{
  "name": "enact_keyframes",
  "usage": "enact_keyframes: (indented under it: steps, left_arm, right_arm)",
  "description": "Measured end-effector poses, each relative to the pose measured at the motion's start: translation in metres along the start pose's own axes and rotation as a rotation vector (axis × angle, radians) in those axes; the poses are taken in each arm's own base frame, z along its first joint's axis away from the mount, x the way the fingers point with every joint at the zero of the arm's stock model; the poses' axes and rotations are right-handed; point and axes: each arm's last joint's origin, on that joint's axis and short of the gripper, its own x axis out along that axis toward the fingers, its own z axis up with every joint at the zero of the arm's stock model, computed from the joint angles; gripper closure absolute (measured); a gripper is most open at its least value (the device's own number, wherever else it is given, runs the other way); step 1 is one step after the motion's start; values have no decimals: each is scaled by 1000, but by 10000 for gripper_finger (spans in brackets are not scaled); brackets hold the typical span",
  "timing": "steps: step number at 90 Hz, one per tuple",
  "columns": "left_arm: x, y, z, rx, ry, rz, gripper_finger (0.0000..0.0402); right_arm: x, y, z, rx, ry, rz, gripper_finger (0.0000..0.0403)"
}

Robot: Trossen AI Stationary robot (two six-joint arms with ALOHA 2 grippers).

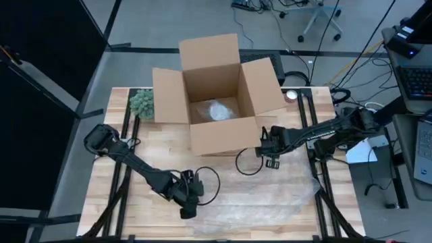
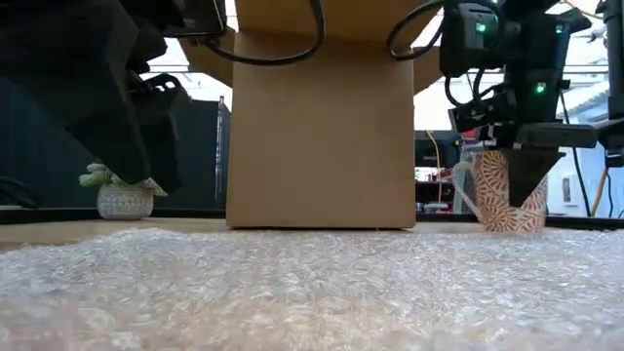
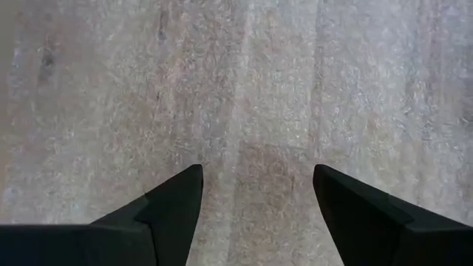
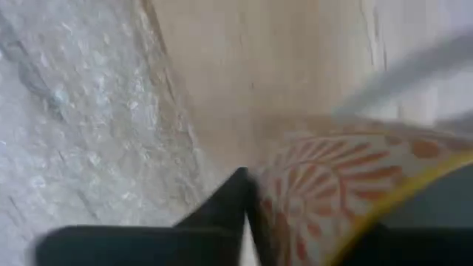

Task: Wrap mug
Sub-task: Wrap the orange mug in the bubble wrap

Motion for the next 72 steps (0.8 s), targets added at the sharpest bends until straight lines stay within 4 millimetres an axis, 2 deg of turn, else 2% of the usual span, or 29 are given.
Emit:
enact_keyframes:
  steps: [17,34,46,57,64,72]
  left_arm:
    - [0,0,0,1,1,0,155]
    - [0,0,-1,1,5,3,155]
    - [0,0,-1,1,5,3,155]
    - [0,0,-1,1,5,3,155]
    - [0,0,-1,1,6,1,155]
    - [0,0,-1,1,12,-7,155]
  right_arm:
    - [-13,0,1,-11,-1,-1,396]
    - [-59,14,4,-56,-26,17,399]
    - [-92,43,2,-87,-105,124,400]
    - [-109,76,-4,-108,-231,244,401]
    - [-109,97,1,-124,-304,307,401]
    - [-93,118,12,-139,-311,315,401]
